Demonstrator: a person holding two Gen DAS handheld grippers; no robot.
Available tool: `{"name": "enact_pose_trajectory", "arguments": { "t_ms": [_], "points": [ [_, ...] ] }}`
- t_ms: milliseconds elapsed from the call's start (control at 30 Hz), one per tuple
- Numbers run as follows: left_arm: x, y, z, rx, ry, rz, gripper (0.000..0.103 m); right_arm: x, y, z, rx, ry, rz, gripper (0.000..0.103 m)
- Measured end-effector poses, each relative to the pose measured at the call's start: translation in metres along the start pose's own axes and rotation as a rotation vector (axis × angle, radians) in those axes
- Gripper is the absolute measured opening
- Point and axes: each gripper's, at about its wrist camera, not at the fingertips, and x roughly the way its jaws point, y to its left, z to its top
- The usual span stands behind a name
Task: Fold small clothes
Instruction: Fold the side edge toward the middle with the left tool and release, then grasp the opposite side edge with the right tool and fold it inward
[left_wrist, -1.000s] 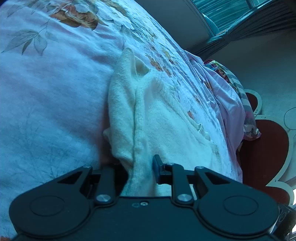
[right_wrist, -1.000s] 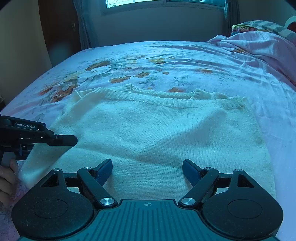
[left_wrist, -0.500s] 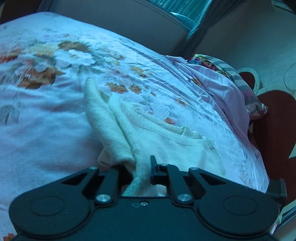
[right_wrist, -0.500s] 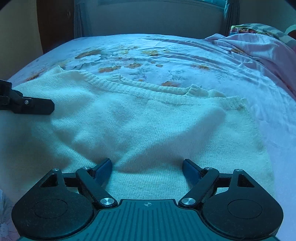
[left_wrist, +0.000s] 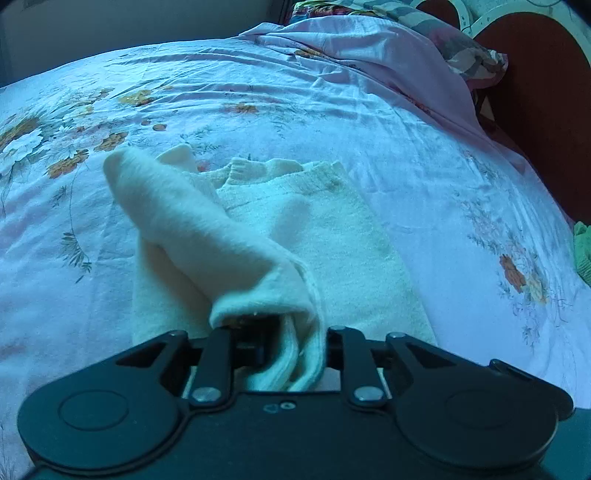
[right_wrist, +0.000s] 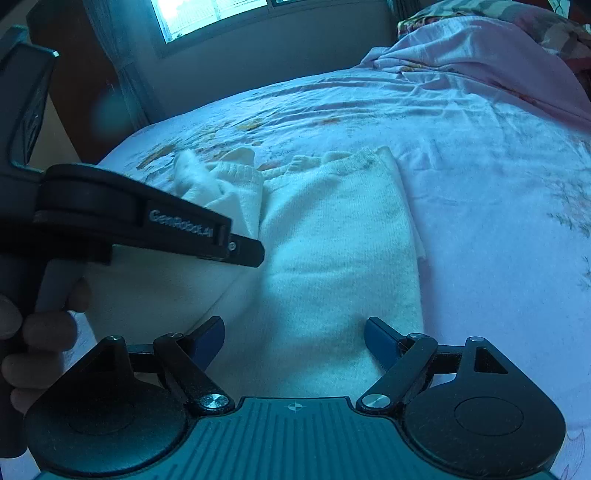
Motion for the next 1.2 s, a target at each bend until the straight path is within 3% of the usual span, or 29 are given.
{"name": "enact_pose_trajectory", "arguments": {
  "t_ms": [67, 267, 333, 433, 533, 800, 1033, 1200],
  "points": [
    [-0.003, -0.002, 0.002, -0.017, 0.011, -0.006, 0.024, -0.005, -0.001, -0.004, -0.008, -0.005, 0.011, 0.082],
    [-0.035, -0.008, 0.018, -0.088, 0.008, -0.156, 0.024, -0.011, -0.002, -0.007, 0.025, -0.011, 0.046, 0.082],
    [-0.042, -0.008, 0.022, -0.104, -0.006, -0.169, 0.024, -0.014, 0.000, -0.008, 0.034, -0.011, 0.063, 0.082],
    [-0.058, 0.000, 0.024, -0.119, -0.050, -0.145, 0.024, -0.020, 0.000, -0.011, 0.054, -0.003, 0.093, 0.082],
    [-0.074, 0.019, 0.015, -0.119, -0.085, -0.074, 0.027, -0.026, -0.003, -0.011, 0.070, 0.006, 0.126, 0.082],
    [-0.080, 0.072, -0.043, -0.167, -0.080, 0.135, 0.027, -0.031, -0.007, -0.010, 0.186, 0.037, 0.271, 0.082],
    [-0.051, 0.053, -0.078, -0.121, -0.027, 0.096, 0.027, -0.022, -0.012, 0.001, 0.282, 0.058, 0.289, 0.082],
    [-0.050, 0.055, -0.083, -0.149, -0.039, 0.096, 0.027, -0.006, -0.012, 0.014, 0.247, 0.051, 0.177, 0.082]
  ]
}}
